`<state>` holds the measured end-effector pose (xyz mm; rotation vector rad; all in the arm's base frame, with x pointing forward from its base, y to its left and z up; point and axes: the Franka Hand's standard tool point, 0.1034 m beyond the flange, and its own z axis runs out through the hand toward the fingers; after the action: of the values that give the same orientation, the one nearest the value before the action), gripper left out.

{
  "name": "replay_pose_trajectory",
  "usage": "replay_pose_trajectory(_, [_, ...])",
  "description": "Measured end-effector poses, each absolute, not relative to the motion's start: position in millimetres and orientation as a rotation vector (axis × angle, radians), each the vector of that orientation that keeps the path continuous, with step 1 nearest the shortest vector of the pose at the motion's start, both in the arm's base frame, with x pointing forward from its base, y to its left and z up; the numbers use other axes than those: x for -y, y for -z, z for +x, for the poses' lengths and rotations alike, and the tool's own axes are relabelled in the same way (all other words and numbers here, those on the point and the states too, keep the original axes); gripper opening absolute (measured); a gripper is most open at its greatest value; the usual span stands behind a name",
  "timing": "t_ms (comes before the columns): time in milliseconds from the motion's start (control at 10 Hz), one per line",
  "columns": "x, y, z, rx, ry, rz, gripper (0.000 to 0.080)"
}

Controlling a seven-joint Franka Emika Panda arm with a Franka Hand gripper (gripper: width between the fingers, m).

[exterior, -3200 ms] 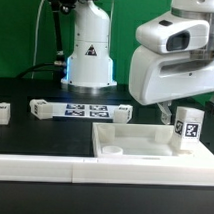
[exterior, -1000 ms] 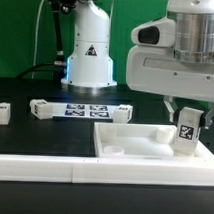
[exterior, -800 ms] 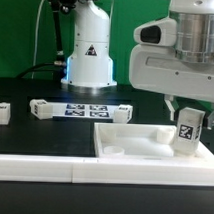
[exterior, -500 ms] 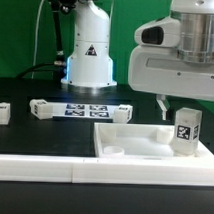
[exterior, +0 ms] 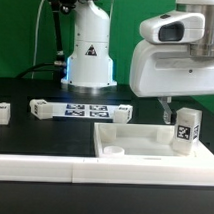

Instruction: Assemble one leg

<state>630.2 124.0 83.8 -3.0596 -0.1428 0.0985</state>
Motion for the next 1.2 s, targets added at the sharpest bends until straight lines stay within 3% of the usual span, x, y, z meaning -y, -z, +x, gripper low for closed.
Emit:
replay_pose_trajectory(400, [-110, -80.5, 631, 0.503, -0.04, -3.017, 0.0649])
replay_pose_trajectory(800, [-120, -78.1, 625, 0.797, -0.061, -2.958, 0.0649])
replay_pose_trajectory(1200, [-125, -77.6, 622, 0.802, -0.076, -2.951, 0.0637])
